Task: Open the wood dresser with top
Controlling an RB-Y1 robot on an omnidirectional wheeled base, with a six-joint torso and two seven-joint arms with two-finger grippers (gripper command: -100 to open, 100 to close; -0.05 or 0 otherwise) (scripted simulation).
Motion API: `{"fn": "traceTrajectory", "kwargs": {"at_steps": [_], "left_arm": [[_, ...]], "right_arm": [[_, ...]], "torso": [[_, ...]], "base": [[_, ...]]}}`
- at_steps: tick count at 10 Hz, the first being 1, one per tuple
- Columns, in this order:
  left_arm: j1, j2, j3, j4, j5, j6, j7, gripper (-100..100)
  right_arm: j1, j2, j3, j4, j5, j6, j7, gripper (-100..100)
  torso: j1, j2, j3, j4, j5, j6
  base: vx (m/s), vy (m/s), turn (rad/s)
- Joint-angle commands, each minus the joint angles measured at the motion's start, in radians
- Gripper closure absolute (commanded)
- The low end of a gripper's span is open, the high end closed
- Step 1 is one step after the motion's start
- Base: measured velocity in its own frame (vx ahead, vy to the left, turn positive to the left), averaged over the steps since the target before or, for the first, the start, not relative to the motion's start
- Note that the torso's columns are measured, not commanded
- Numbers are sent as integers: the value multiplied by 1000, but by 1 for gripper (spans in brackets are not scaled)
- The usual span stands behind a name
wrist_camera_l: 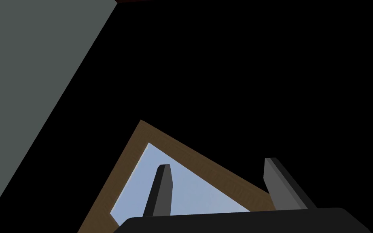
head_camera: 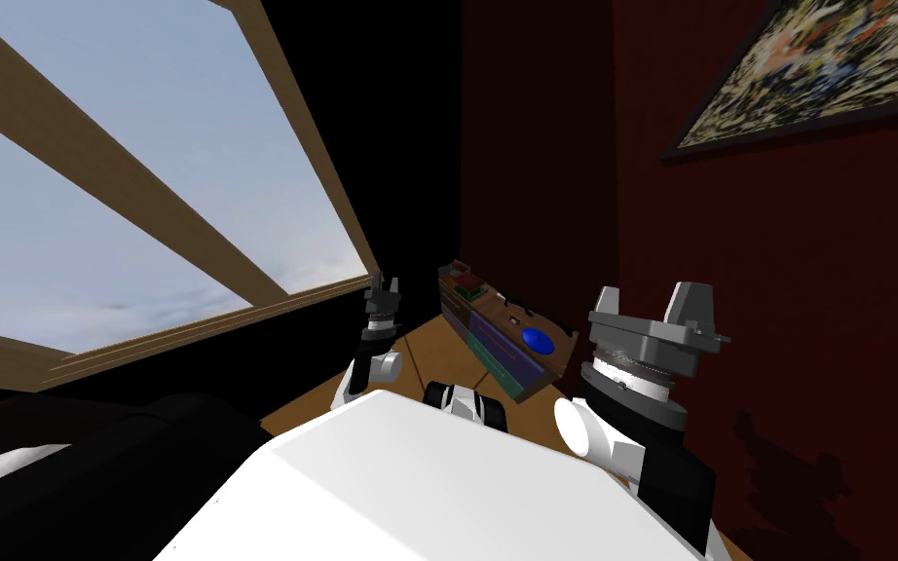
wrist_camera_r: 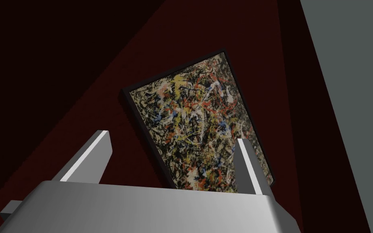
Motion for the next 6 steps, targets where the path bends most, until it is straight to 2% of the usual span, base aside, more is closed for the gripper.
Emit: {"fn": "traceTrajectory", "kwargs": {"at_steps": [1, 3, 6], "left_arm": [[0, 0, 0, 0, 0, 0, 0, 0], [0, 0, 0, 0, 0, 0, 0, 0], [1, 0, 0, 0, 0, 0, 0, 0]], "right_arm": [[7, -29, 2, 9, -19, 1, -2, -100], [22, -76, 6, 31, -64, 4, -5, -100], [58, -148, 20, 87, -158, 16, -15, -100]], "torso": [[0, 74, -148, 74, 0, 0], [-1, 114, -238, 116, 0, 0], [-1, 118, -243, 120, 0, 0]], "base": [[31, -5, -62], [72, -13, -114], [131, -33, -161]]}}
